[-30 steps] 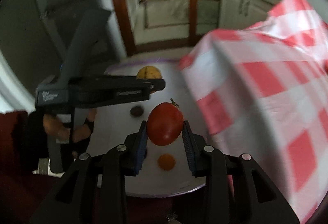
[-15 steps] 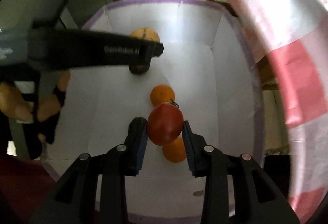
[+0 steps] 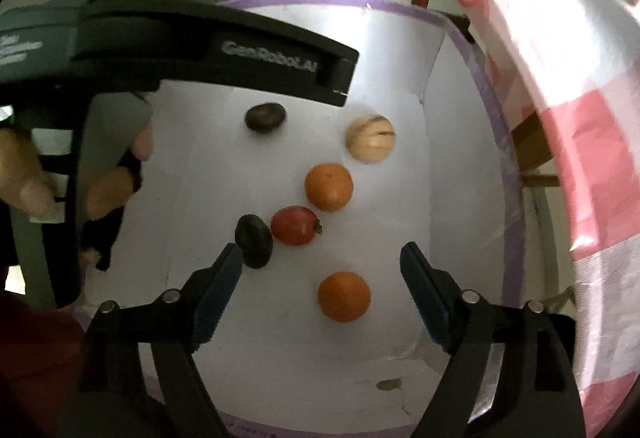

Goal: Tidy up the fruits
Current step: 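Open both grippers to drop the melon and tomato into the box, then return both open grippers from the box to the fruit on the table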

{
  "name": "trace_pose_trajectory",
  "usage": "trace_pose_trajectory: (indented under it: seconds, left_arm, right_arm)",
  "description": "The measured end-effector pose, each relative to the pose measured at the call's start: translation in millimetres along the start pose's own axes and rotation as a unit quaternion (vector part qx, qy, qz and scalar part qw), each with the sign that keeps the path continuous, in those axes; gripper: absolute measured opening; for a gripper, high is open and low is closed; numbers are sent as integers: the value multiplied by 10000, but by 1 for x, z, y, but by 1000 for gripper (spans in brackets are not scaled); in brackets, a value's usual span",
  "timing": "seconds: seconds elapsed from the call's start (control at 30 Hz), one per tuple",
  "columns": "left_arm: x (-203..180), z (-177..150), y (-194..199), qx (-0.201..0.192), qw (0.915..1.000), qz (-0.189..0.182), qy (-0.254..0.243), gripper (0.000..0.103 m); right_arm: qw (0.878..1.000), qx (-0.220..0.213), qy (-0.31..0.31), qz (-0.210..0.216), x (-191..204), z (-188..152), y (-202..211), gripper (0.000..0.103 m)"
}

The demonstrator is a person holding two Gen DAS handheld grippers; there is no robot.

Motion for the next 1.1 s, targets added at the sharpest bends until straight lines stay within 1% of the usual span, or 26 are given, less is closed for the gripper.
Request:
trace_pose_trajectory:
  seconds: [0.1,0.2,0.23,0.3,0.37,0.47,0.6,0.7,0.73,0.8,0.87,0.9,0.93,0.97,1.0,1.1]
  left_arm:
    - [6,3,-3,27,9997,-74,210,94]
    - [8,5,-2,-5,9992,-152,364,95]
    - [8,7,0,-35,9989,-200,418,95]
    - [8,11,5,-120,9983,-280,489,96]
    - [5,16,12,-218,9974,-391,559,100]
    - [-2,28,23,-396,9955,-591,629,101]
    - [-18,53,51,-822,9926,-712,533,101]
    - [-42,74,76,-1120,9891,-888,357,101]
    - [-58,81,87,-1239,9869,-1000,251,101]
    - [-81,90,103,-1434,9834,-1111,57,101]
    - [-123,97,123,-1699,9767,-1254,-388,101]
    - [-140,99,128,-1760,9742,-1294,-563,101]
    - [-162,100,135,-1837,9704,-1333,-829,101]
    - [-190,99,140,-1925,9651,-1324,-1180,101]
    - [-213,98,143,-1990,9602,-1280,-1484,101]
    - [-282,91,144,-2097,9423,-1162,-2337,101]
  right_arm:
    - [9999,-130,7,-22,1,3,8,79]
    - [9990,-438,20,-54,2,12,26,79]
    - [9981,-620,28,-46,2,17,38,79]
    - [9965,-836,10,-30,0,19,54,80]
    - [9941,-1088,-43,12,-3,23,73,81]
    - [9889,-1472,-216,-5,-13,29,104,85]
    - [9780,-2012,-543,-56,-31,29,148,87]
    - [9629,-2532,-903,-224,-51,39,186,87]
    - [9552,-2745,-1071,-288,-61,39,202,87]
    - [9395,-3103,-1369,-482,-83,36,235,87]
    - [9203,-3430,-1753,-686,-109,26,265,87]
    - [9104,-3567,-1953,-763,-123,20,275,87]
    - [8952,-3741,-2248,-902,-142,9,291,87]
    - [8867,-3816,-2411,-996,-153,2,297,87]
    - [8723,-3914,-2691,-1160,-172,-11,308,87]
    - [8451,-3899,-3333,-1507,-216,-44,318,87]
Point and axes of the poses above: each gripper's, at about its wrist camera, not at the fingertips, and y roughly against the way its jaws point, x to its left, z to its top, the point moved 8 cm from there along -y, roughly the way its jaws point
